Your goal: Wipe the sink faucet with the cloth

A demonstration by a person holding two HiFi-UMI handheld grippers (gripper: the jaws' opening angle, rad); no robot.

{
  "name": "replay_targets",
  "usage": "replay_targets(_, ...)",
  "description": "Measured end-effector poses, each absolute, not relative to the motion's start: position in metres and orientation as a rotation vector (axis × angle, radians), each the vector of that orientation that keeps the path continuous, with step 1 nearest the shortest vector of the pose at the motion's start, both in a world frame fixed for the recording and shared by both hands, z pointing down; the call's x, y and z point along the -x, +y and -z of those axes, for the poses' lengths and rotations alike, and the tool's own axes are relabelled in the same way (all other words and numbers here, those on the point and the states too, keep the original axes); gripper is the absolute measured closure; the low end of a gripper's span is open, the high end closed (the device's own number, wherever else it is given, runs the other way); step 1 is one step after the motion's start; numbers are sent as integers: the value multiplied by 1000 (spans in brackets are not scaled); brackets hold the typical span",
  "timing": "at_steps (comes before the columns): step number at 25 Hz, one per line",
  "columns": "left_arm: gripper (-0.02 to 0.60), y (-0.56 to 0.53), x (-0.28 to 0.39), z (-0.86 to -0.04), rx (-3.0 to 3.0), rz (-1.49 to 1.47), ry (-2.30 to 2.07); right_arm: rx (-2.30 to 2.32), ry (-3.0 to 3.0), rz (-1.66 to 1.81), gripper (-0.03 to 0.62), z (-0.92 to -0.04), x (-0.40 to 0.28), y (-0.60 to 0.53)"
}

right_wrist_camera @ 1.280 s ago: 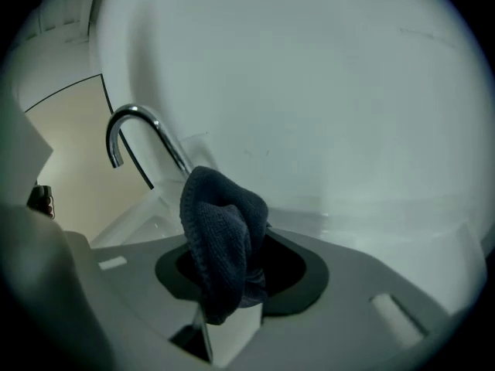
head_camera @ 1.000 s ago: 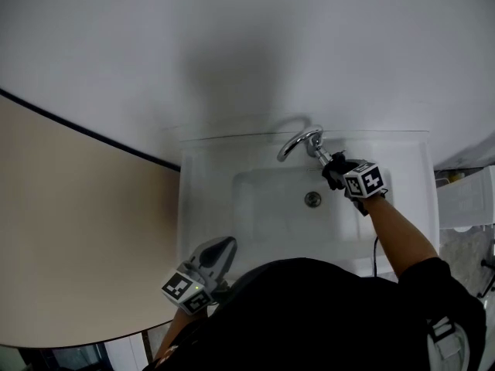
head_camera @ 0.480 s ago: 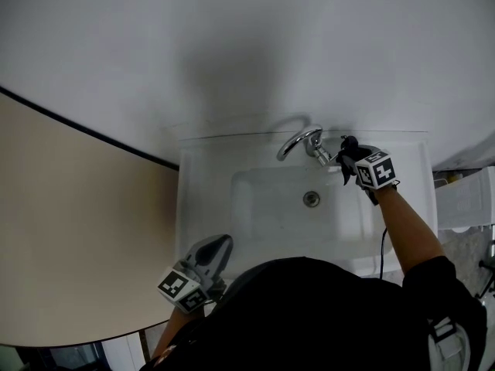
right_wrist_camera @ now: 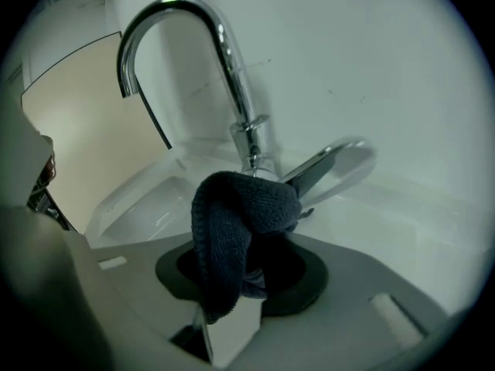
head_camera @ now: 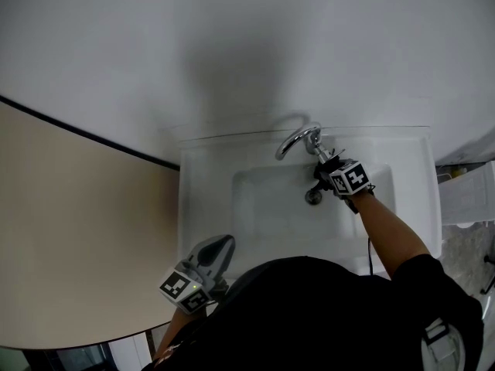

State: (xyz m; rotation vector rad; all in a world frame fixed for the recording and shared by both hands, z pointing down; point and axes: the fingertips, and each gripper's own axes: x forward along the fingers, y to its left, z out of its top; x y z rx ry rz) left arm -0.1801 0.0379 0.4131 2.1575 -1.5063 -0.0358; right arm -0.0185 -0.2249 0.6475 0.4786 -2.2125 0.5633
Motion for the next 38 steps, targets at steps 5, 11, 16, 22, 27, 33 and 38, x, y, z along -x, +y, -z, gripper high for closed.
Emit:
replay_targets(5, 580, 36, 190, -413, -2158, 89, -1512, -580, -2282, -524, 459, -581, -14, -261)
replay_targets(11, 580, 35, 184, -424, -2160, 58, -1477, -664, -2276, -490, 456, -569, -20, -278)
replay_targets(16, 581, 37, 178, -425, -2154, 35, -1471, -595, -2288, -660, 457, -605, -4, -251)
replay_targets(22, 581, 36, 169, -429, -2151, 1, -1454, -526, -2297, -637, 457, -614, 3, -246)
replay_targets(27, 580, 32, 159, -412, -2192, 93, -1460, -368, -2247, 89, 457, -566, 30, -218)
replay_targets(33, 581, 51, 184, -424, -2153, 110, -1513, -274, -1855, 570, 457, -577, 60, -249)
replay_targets(38, 581, 63, 206, -433, -2139, 179, -1531, -94, -1472, 1017, 459, -597, 61, -244)
